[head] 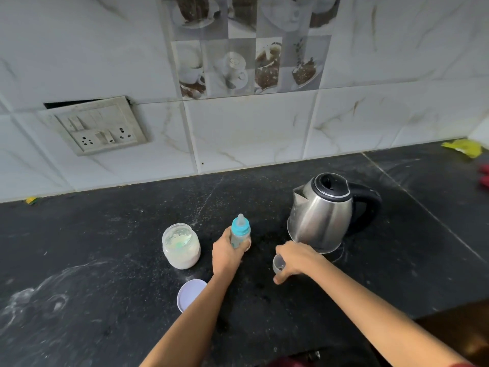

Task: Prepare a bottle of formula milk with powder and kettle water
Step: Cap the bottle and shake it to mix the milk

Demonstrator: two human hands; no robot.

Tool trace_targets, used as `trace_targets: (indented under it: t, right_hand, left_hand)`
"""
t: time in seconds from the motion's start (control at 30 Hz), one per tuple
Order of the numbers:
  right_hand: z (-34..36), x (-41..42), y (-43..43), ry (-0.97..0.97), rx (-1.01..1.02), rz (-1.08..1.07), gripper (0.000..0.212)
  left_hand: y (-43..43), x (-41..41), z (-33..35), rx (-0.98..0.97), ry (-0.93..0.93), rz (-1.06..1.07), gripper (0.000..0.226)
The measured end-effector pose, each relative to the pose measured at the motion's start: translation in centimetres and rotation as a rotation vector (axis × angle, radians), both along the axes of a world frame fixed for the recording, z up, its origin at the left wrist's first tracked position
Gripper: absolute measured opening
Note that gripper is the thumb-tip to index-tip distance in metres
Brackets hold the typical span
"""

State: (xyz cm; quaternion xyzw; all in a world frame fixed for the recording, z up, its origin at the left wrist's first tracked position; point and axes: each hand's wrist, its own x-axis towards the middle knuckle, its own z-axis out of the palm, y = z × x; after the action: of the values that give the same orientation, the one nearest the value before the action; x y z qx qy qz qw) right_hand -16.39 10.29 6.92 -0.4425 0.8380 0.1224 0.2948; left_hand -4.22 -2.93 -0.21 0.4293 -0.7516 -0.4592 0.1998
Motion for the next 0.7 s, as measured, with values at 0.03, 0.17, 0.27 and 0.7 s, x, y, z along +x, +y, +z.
trace_targets:
  t: [0.03,0.17,0.27,0.7]
  right_hand:
    - [-0.2,0.2,0.3,-0.015,-0.007,-0.024,0.070]
    - [0.3,0.1,0.7,-0.081,-0.244,-0.170,0.045]
    - [2.0,-0.6,0.2,-0.276,-0.660,-0.383,0.037]
    - [1.4,-0.4,-5.4,-0.559,-0.933,-0.089,0.052]
  left_hand:
    - [0.0,0.0,0.1,0.008,-0.002,0.001,0.060]
    - [-0.1,0.1,0.3,0.014,-0.031,-0.016,0.062]
    - [-0.1,0.2,0.2,0.029,-0.033,-0.024,0.065]
    - [0.0,0.6,-0.4,0.051,-0.031,-0.050,0.064]
